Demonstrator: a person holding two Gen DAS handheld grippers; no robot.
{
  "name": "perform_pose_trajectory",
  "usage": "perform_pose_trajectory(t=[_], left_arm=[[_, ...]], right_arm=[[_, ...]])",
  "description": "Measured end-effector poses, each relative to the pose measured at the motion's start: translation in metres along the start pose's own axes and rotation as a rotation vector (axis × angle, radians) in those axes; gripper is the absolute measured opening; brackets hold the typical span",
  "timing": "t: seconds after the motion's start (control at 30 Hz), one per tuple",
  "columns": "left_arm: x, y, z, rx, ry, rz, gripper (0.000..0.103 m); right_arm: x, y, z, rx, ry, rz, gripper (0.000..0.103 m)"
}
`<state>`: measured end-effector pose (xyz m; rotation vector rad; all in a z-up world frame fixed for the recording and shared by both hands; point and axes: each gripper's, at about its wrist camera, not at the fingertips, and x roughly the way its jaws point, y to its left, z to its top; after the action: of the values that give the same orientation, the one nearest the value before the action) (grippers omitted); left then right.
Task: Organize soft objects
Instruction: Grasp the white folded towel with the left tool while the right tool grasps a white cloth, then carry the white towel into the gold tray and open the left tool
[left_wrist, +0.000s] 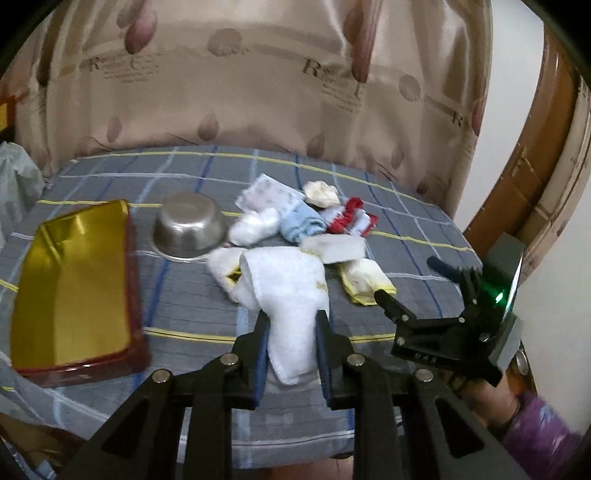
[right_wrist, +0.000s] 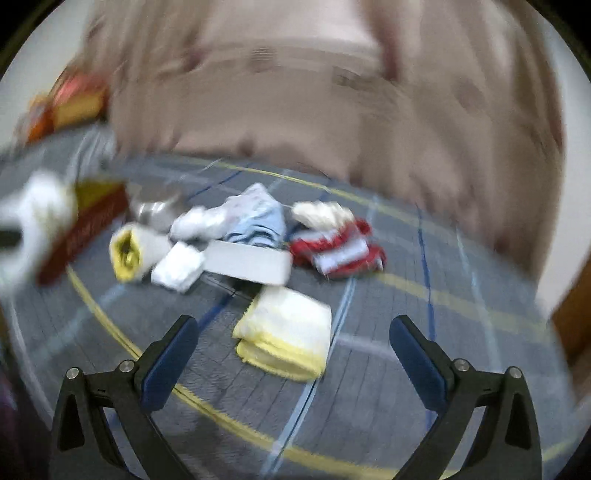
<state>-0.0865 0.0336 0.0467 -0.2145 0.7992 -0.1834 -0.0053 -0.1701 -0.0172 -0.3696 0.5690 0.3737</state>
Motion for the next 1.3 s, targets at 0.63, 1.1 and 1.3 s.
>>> perform_pose_trajectory(t=[0.63,1.1,1.3], left_arm=[[-0.041,0.095,0.01,-0.127,-0.04,0.141,0.024],[-0.015,0.158,0.031,-0.134,0.003,0.241,0.026],[0.005,0.189,0.041,-0.147,0.031,0.281,0.026]], right_arm=[[0.075,0.069,0.031,-0.82,0.012,-0.172,0.046],[0.005,0.035,0.064,-0.3,0.019,0.024,0.029],[-0.027,0.019,0.059,-0.006,0.0,0.156,0.029]])
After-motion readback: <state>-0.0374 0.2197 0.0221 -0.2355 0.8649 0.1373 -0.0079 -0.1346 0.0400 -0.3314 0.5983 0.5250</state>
